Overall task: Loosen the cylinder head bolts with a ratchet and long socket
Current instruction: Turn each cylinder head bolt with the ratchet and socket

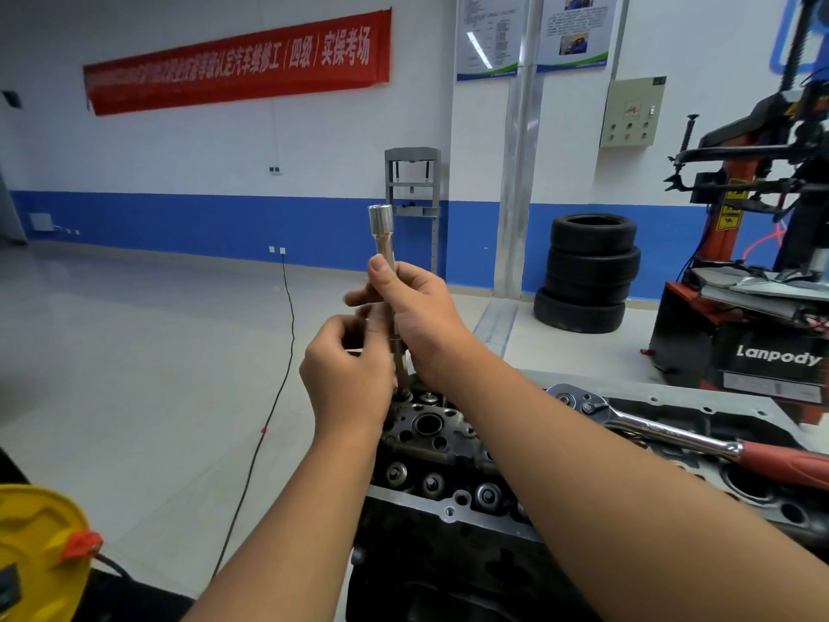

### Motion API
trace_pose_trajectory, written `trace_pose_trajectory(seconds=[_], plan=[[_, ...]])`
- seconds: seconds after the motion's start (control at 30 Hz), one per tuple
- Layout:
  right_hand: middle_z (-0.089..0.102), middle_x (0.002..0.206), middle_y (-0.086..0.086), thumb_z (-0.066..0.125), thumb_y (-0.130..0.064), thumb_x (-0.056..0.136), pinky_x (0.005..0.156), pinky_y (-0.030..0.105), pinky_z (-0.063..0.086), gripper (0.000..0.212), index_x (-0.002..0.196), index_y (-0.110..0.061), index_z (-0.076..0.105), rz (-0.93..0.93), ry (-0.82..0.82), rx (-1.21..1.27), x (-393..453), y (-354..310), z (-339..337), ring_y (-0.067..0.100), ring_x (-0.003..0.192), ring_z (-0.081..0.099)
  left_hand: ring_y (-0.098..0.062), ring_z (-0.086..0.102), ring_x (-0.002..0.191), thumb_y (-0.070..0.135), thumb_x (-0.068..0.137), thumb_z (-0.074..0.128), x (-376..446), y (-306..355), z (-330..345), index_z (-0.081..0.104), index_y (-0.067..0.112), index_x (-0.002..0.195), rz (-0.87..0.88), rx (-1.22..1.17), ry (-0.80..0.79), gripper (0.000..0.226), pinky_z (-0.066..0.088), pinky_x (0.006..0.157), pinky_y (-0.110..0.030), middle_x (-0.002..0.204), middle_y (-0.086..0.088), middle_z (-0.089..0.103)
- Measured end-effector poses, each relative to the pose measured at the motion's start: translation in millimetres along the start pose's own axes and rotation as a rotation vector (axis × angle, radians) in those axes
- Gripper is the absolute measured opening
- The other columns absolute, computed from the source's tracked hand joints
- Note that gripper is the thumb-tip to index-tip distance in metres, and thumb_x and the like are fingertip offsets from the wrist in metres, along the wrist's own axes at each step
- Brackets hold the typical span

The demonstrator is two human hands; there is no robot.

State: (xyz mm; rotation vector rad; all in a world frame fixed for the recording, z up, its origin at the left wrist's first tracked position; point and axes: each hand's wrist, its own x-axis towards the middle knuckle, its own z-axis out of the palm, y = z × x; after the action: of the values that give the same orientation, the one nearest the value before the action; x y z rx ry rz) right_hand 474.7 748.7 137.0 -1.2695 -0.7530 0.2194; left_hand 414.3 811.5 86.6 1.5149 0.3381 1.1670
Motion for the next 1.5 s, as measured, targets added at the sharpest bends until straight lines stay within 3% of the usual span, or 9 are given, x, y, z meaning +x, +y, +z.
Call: trace_pose_trajectory(seconds=[0.2, 0.4, 0.63, 0.77, 0.87, 1.13, 1.3, 1.4, 1.5], plan=[[0.063, 0.069, 0.002, 0.052, -0.045, 0.106, 0.056, 0.032, 0.046, 0.039, 0.087, -0.011, 0.060, -0.035, 0.021, -0.079, -4.1, -2.7, 2.6, 0.015, 0.056, 0.055, -0.037, 0.068, 0.079, 0.040, 0.105, 0.044, 2.2, 1.1, 0.0, 0.060, 0.023, 0.081, -0.146, -0.014, 0.092, 0.033, 0.060, 0.077, -0.063, 0.079, -0.004, 0.068], [0.058, 0.065, 0.004, 0.050, -0.040, 0.108, 0.045, 0.020, 0.045, 0.031, 0.102, -0.012, 0.062, -0.063, 0.058, -0.074, -4.3, -1.2, 3.7, 0.011, 0.054, 0.055, -0.030, 0.070, 0.087, 0.037, 0.099, 0.047, 2.1, 2.3, 0.1, 0.070, 0.024, 0.089, -0.156, -0.009, -0.054, 0.029, 0.060, 0.086, -0.059, 0.089, 0.002, 0.075], [0.077, 0.099, -0.001, 0.051, -0.038, 0.108, 0.085, 0.032, 0.055, 0.029, 0.102, -0.014, 0.065, -0.064, 0.071, -0.123, -1.6, -1.8, 4.4, 0.012, 0.091, 0.063, -0.022, 0.070, 0.074, 0.036, 0.104, 0.053, -0.8, 1.0, 4.2, 0.073, 0.026, 0.089, -0.049, -0.024, -0.221, 0.027, 0.058, 0.072, -0.053, 0.077, -0.001, 0.074], [0.076, 0.091, 0.010, 0.057, -0.033, 0.106, 0.067, 0.034, 0.062, 0.026, 0.105, -0.008, 0.064, -0.017, -0.014, 0.024, -7.1, -3.7, 4.7, 0.016, 0.075, 0.071, -0.006, 0.069, 0.069, 0.020, 0.099, 0.069, 2.8, -4.1, 2.3, 0.069, 0.034, 0.088, 0.000, 0.055, -0.122, 0.018, 0.058, 0.069, -0.037, 0.074, 0.011, 0.073], [0.077, 0.094, 0.017, 0.066, -0.025, 0.101, 0.074, 0.043, 0.064, 0.016, 0.100, -0.011, 0.060, -0.004, -0.059, 0.072, -9.9, -2.8, 3.8, 0.024, 0.081, 0.075, 0.005, 0.069, 0.074, 0.014, 0.088, 0.081, 3.0, -5.2, 1.4, 0.064, 0.038, 0.085, 0.009, 0.061, -0.074, 0.030, 0.056, 0.071, -0.031, 0.079, 0.018, 0.072], [0.079, 0.103, 0.012, 0.052, -0.040, 0.107, 0.071, 0.026, 0.056, 0.035, 0.099, -0.012, 0.071, -0.017, -0.019, -0.041, -8.1, -5.1, 3.9, 0.012, 0.085, 0.072, -0.021, 0.074, 0.099, 0.013, 0.100, 0.064, -1.3, 0.5, 3.8, 0.068, 0.032, 0.113, -0.046, -0.044, -0.288, 0.023, 0.061, 0.089, -0.055, 0.101, 0.005, 0.077], [0.078, 0.103, 0.016, 0.065, -0.029, 0.102, 0.069, 0.035, 0.062, 0.019, 0.099, -0.012, 0.057, -0.016, -0.042, 0.029, -10.1, -4.0, 1.8, 0.017, 0.084, 0.075, 0.005, 0.066, 0.077, 0.010, 0.091, 0.077, -1.3, -2.8, 3.1, 0.060, 0.039, 0.095, 0.063, 0.141, -0.129, 0.033, 0.054, 0.068, -0.019, 0.084, 0.017, 0.069], [0.077, 0.105, 0.016, 0.059, -0.031, 0.105, 0.073, 0.041, 0.064, 0.026, 0.103, -0.005, 0.063, -0.006, -0.020, 0.004, -10.0, -6.9, 2.4, 0.016, 0.078, 0.072, 0.001, 0.068, 0.076, 0.016, 0.093, 0.076, -2.0, -1.8, 2.7, 0.066, 0.035, 0.100, 0.074, 0.128, -0.124, 0.022, 0.047, 0.060, -0.013, 0.083, 0.017, 0.070], [0.075, 0.097, 0.012, 0.049, -0.035, 0.109, 0.057, 0.026, 0.057, 0.039, 0.103, 0.000, 0.066, 0.006, 0.006, -0.031, -9.5, -10.3, 1.7, 0.008, 0.065, 0.069, 0.004, 0.070, 0.079, 0.019, 0.104, 0.062, -2.9, -0.7, 4.0, 0.070, 0.032, 0.108, 0.068, 0.004, -0.190, 0.016, 0.050, 0.063, -0.009, 0.090, 0.014, 0.074]])
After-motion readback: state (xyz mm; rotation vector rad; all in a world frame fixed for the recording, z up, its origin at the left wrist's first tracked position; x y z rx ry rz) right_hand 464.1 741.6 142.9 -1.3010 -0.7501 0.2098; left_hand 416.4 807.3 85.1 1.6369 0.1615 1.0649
